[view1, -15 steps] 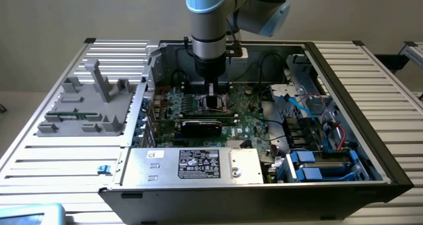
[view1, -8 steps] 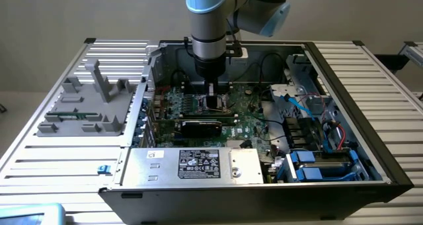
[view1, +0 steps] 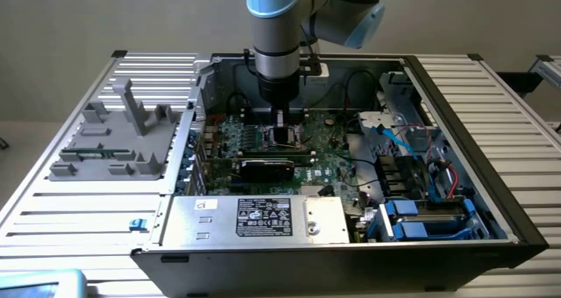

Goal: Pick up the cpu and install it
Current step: 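Place the cpu into insertion slot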

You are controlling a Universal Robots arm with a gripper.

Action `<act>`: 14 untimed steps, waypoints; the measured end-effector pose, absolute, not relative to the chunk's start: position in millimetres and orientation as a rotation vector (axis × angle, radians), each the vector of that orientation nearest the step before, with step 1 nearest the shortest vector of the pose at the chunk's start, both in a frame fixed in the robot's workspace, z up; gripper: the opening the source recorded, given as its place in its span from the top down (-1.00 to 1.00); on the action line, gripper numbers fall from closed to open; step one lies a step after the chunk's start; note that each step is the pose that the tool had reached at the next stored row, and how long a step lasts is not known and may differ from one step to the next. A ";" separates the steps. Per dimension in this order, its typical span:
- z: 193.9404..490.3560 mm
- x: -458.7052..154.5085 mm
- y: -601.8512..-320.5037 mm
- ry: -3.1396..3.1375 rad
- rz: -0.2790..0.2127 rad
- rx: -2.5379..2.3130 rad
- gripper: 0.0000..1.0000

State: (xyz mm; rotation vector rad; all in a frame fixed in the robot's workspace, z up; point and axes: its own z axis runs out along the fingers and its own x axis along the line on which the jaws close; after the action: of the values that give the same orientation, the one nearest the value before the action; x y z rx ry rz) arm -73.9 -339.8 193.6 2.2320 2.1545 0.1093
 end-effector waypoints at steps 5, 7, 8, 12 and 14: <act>193.5 -74.8 -339.7 2.154 0.111 2.231 -0.11; 193.5 -75.3 -339.7 2.154 0.111 2.231 -0.11; 193.5 -75.3 -339.7 2.154 0.111 2.231 -0.11; 193.5 -75.4 -339.8 2.154 0.111 2.231 -0.11; 193.5 -75.4 -339.8 2.154 0.111 2.231 -0.11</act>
State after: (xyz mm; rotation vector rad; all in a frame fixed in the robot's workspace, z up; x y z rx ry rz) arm -75.4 -339.8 193.5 2.2314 2.1538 0.1106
